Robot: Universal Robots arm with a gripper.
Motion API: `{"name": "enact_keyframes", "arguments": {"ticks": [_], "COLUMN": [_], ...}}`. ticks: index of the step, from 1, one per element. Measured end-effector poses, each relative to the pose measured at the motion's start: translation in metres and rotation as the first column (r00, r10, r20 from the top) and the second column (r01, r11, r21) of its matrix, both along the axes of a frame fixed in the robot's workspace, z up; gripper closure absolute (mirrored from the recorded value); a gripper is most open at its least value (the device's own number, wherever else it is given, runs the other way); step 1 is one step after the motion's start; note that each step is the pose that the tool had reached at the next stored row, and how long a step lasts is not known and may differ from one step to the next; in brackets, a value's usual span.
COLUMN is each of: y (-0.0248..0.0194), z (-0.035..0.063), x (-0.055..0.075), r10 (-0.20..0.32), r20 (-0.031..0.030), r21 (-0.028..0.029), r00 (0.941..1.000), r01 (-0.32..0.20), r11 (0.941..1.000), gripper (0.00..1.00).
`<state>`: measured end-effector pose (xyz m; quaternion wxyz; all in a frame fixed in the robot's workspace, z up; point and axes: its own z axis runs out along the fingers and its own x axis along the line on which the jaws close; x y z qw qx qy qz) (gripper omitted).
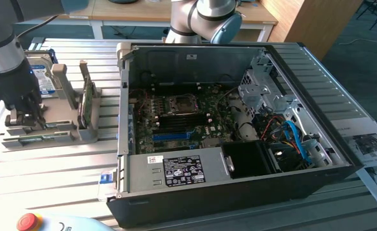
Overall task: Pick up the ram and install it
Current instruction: 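Pick up the ram and move it above insertion slot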
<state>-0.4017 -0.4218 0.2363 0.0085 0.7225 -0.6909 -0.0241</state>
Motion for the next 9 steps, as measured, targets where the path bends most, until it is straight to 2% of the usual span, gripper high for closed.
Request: {"name": "enact_keyframes", "arguments": {"ticks": [9], "y": [0.0], "z": [-0.0064], "x": [0.0], "r10": [0.0], "r20": [-0.0001], "r21": [0.0], "r00": [1.0], "r01": [0.0], "r11": [1.0], "gripper": [0.76]}}
